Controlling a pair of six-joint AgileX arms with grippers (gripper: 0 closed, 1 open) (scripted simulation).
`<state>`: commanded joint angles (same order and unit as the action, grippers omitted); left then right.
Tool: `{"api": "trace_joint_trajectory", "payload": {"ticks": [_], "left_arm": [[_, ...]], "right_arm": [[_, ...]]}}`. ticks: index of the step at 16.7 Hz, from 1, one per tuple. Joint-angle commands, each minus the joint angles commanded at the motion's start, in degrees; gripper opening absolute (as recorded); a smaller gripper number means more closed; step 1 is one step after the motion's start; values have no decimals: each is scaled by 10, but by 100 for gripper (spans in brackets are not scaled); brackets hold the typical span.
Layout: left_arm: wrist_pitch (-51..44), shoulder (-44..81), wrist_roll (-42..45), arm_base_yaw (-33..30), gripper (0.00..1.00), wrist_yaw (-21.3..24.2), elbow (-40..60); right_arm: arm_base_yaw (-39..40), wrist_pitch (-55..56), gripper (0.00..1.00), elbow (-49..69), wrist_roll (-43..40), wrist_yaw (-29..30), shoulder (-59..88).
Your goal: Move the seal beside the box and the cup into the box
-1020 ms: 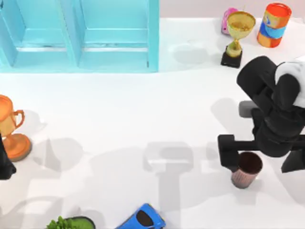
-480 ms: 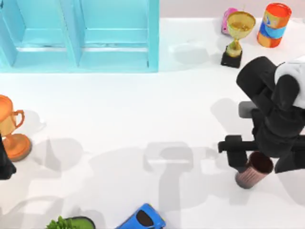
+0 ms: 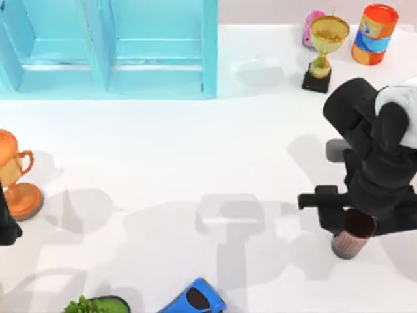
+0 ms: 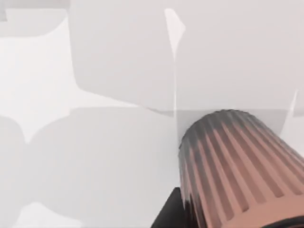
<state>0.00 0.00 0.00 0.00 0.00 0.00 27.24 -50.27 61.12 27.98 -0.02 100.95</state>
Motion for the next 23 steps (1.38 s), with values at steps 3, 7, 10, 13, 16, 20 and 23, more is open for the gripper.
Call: {"api": "trace_joint_trajectory", "payload": {"ticks": [3,7,10,13,16,20,23], "left_arm": [[0,0,0,0,100,0,0],[0,0,0,0,100,0,0],[0,0,0,0,100,0,0],[0,0,0,0,100,0,0],[0,0,0,0,100,0,0],[0,0,0,0,100,0,0],[0,0,0,0,100,0,0]], "right_arm": [[0,0,0,0,0,0,0],[0,0,0,0,0,0,0],[-10,-9,0,6,-8,0,-6],[-62,-69,0,34,-57,0,-36],[-134,-164,0,71,-134,0,-82],[-192,-224,0,99,-193,0,-125],[-193,-225,0,99,-194,0,-126]]}}
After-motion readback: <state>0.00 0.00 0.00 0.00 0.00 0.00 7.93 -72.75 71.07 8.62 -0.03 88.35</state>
